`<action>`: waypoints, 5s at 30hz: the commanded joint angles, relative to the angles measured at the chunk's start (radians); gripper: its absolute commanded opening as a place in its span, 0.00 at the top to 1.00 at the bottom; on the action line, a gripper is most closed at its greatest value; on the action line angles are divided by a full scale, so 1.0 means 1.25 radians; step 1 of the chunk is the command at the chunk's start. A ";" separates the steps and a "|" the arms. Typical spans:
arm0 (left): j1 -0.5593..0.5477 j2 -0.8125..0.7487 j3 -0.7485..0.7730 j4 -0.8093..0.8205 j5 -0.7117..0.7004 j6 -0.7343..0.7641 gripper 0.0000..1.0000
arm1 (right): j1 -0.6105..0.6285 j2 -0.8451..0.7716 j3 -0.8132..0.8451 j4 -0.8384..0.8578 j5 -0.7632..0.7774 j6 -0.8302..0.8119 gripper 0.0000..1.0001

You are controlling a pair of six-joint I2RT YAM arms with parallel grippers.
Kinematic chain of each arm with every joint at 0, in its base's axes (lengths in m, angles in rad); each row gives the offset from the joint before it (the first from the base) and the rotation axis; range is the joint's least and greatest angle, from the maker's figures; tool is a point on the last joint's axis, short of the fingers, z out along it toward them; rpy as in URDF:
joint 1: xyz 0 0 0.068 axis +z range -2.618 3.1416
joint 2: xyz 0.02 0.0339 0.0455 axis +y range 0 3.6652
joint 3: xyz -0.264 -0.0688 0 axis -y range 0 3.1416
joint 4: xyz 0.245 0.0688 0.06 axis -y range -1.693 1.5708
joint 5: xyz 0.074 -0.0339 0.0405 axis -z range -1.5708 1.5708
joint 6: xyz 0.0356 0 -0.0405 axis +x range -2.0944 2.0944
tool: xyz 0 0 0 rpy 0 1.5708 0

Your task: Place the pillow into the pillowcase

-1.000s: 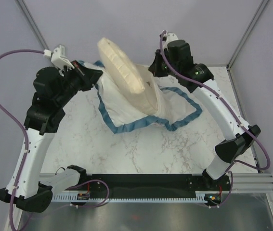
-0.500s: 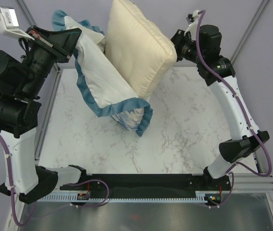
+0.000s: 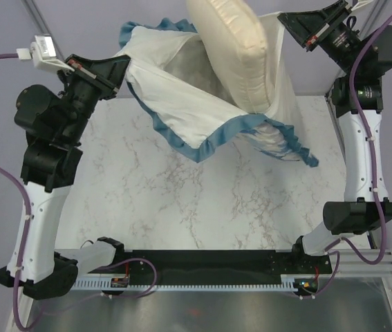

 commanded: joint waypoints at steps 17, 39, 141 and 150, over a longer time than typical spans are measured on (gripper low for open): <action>0.006 0.034 0.292 0.157 -0.067 0.032 0.98 | 0.057 -0.016 0.083 -0.128 0.017 -0.179 1.00; -0.070 0.018 0.279 0.103 -0.154 0.129 0.98 | 0.010 -0.048 -0.113 -0.128 0.013 -0.207 1.00; -0.060 -0.236 -0.381 -0.041 0.008 0.100 0.98 | 0.763 -0.050 -0.264 -0.286 0.470 -0.936 0.29; -0.060 -0.175 -0.203 -0.107 0.028 0.099 0.98 | 0.768 -0.021 -0.415 -0.263 0.588 -0.969 0.34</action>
